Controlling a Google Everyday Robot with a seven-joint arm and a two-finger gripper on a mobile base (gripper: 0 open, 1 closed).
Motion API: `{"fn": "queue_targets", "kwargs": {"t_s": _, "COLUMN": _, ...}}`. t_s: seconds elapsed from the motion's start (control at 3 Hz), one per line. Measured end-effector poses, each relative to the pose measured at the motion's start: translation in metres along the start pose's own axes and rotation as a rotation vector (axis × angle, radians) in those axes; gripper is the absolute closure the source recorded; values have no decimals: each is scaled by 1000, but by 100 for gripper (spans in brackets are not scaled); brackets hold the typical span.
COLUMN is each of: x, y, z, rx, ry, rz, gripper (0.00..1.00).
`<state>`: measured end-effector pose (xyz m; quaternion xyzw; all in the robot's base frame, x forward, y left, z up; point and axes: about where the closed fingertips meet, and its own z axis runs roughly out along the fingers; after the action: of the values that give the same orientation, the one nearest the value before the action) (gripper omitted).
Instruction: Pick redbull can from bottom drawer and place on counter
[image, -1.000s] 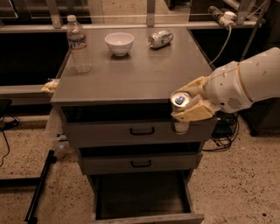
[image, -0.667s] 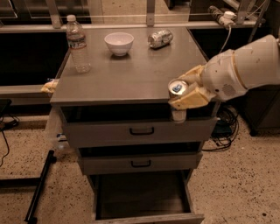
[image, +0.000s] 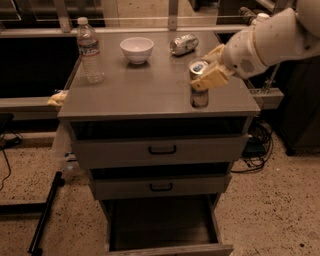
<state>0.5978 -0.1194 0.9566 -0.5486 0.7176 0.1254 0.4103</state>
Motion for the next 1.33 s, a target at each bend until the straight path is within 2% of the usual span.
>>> {"fn": "queue_targets", "kwargs": {"t_s": 0.33, "x": -2, "y": -36, "z": 15, "rx": 17, "ry": -31, "rz": 50, "gripper": 100}}
{"fn": "queue_targets", "kwargs": {"t_s": 0.67, "x": 4, "y": -58, "z": 27, "rx": 15, "ry": -50, "rz": 120, "gripper": 100}}
{"fn": "queue_targets", "kwargs": {"t_s": 1.0, "x": 11, "y": -70, "z": 36, "rx": 7, "ry": -58, "rz": 174, "gripper": 100}}
{"fn": "queue_targets", "kwargs": {"t_s": 1.33, "x": 24, "y": -76, "z": 46, "rx": -24, "ry": -40, "rz": 254, "gripper": 100}}
